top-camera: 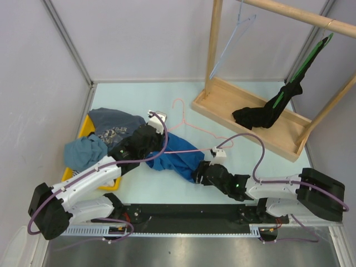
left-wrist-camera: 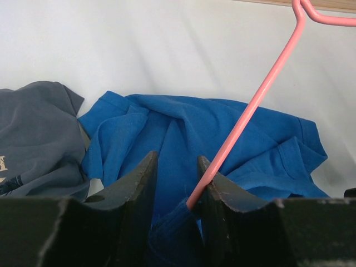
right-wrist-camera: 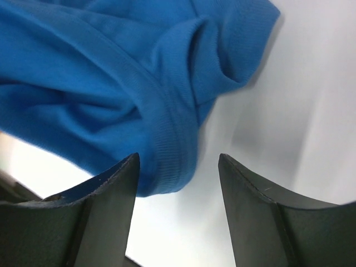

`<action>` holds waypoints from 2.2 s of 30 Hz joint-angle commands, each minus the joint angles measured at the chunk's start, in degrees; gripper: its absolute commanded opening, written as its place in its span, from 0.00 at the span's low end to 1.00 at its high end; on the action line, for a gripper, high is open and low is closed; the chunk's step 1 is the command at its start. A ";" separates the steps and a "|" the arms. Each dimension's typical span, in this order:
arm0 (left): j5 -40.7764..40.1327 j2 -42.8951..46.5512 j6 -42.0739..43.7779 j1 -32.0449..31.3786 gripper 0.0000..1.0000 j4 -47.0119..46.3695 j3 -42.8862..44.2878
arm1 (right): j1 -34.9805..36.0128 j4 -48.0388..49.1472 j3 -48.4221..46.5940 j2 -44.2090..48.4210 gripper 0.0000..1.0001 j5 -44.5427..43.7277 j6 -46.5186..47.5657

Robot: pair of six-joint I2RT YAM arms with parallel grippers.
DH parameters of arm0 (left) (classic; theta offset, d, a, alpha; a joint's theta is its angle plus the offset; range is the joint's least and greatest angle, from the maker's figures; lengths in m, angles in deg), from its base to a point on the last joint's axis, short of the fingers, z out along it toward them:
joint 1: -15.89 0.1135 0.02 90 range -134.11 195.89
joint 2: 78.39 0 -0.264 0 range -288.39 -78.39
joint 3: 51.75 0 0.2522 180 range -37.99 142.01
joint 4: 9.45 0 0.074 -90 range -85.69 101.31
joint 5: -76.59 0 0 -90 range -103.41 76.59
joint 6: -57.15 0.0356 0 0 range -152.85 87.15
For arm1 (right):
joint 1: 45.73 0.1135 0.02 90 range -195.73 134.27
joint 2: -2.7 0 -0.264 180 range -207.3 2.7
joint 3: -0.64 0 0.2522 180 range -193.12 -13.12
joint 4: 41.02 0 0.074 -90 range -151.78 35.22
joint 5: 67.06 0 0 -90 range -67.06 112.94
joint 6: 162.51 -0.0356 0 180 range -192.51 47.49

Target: Place the tank top on the hanger

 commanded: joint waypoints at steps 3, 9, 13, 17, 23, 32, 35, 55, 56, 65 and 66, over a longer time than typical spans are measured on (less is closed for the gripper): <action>-0.57 1.68 0.91 -1.09 0.00 -1.84 1.03 | -0.17 3.75 -1.19 -4.92 0.61 0.64 1.32; -1.09 2.74 1.88 -1.45 0.00 -2.29 0.68 | -0.60 4.11 -1.02 -3.79 0.12 1.62 2.81; -2.94 3.97 2.85 -1.36 0.00 -2.37 0.68 | -2.71 0.42 1.17 1.21 0.00 1.09 2.81; -4.61 6.25 4.25 -1.36 0.00 -3.07 0.24 | -7.01 -4.67 4.78 9.21 0.00 1.26 2.98; -4.17 11.08 6.28 -1.36 0.00 -6.15 -1.78 | -18.08 -10.21 7.77 19.41 0.00 5.30 6.06; -3.46 14.60 9.96 -1.45 0.00 -8.52 -3.45 | -36.43 -18.04 4.34 26.36 0.00 14.79 13.18; -4.17 15.57 11.02 -1.45 0.00 -8.87 -3.89 | -42.32 -20.50 3.20 29.07 0.00 18.91 15.46; -13.48 14.17 16.64 -5.75 0.00 -10.19 -5.03 | -47.54 -41.15 -12.70 39.55 0.00 26.57 20.21; -13.92 14.16 16.82 -6.01 0.00 -10.28 -5.12 | -47.45 -41.86 -13.40 39.72 0.00 26.66 20.56; -16.74 13.64 18.93 -8.30 0.00 -12.74 -6.00 | -47.45 -44.85 -18.68 37.79 0.00 25.79 23.11; -16.91 13.46 19.19 -9.00 0.00 -12.83 -6.17 | -47.45 -45.29 -19.21 37.53 0.00 25.44 23.98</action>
